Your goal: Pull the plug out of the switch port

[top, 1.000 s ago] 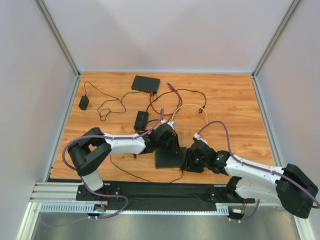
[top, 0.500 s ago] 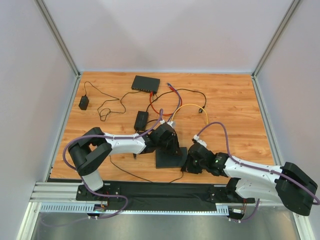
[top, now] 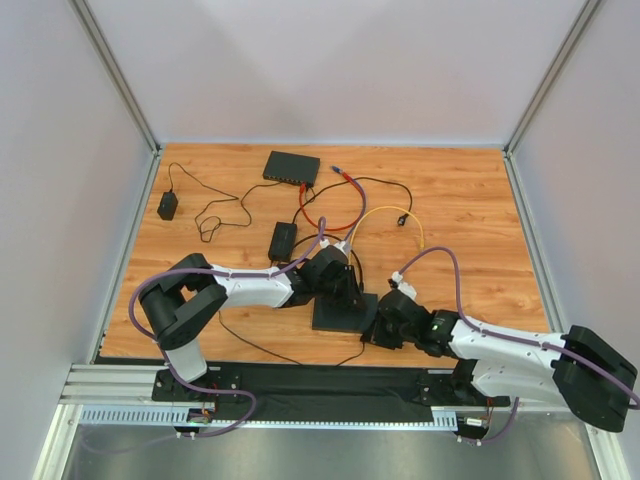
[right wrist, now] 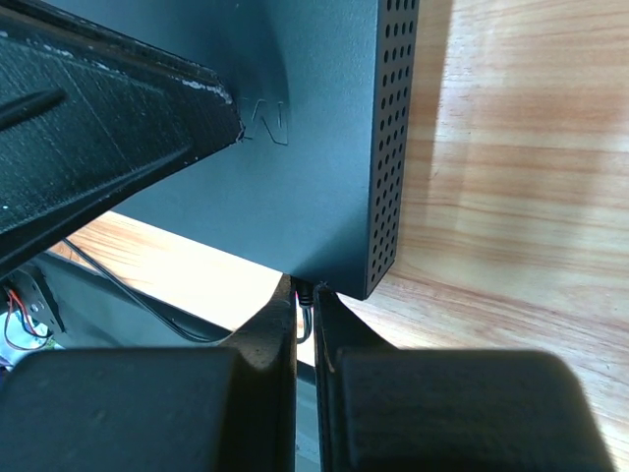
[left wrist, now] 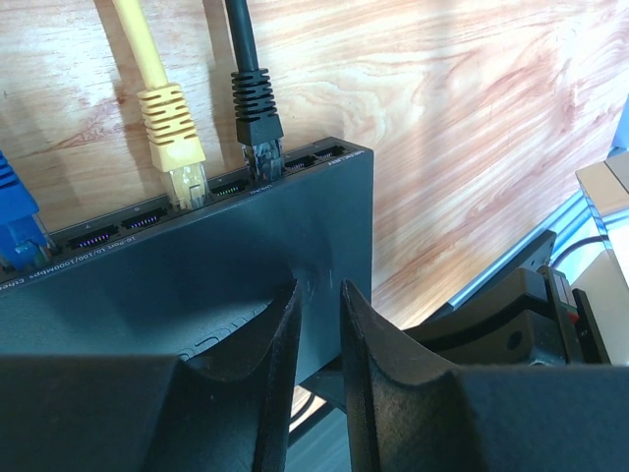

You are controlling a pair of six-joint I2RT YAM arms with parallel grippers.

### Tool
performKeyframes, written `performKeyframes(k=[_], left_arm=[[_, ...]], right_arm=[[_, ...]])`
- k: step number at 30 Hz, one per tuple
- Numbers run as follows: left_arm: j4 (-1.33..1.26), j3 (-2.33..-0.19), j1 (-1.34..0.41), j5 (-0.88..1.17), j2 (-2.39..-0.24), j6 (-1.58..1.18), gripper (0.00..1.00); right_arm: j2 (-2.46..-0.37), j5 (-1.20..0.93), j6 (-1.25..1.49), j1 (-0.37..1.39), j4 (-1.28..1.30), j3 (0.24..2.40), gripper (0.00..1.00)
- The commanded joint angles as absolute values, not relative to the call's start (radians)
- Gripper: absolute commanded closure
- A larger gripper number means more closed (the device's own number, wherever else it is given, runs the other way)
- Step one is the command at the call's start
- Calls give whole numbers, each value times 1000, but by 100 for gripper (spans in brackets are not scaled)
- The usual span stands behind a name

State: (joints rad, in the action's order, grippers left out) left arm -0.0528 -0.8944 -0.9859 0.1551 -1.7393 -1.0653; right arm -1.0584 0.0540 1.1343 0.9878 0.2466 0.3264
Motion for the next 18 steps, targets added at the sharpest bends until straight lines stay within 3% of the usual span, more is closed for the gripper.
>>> performKeyframes(k=[1, 8, 15, 18], left_arm=[[58, -864, -1000, 123, -1810, -1048, 69], [41, -845, -1000, 120, -1805, -1057, 69], [35, -841, -1002, 121, -1802, -1058, 70], [28, -835, -1002, 121, -1802, -1065, 70]], right_arm=[[-1114, 84, 1114, 1005, 324, 311, 100], [-1140, -101, 1026, 1026, 206, 318, 100], [-1066, -8, 1048, 1045, 331, 333, 100], [-1033, -53, 1068, 1048, 214, 287, 100]])
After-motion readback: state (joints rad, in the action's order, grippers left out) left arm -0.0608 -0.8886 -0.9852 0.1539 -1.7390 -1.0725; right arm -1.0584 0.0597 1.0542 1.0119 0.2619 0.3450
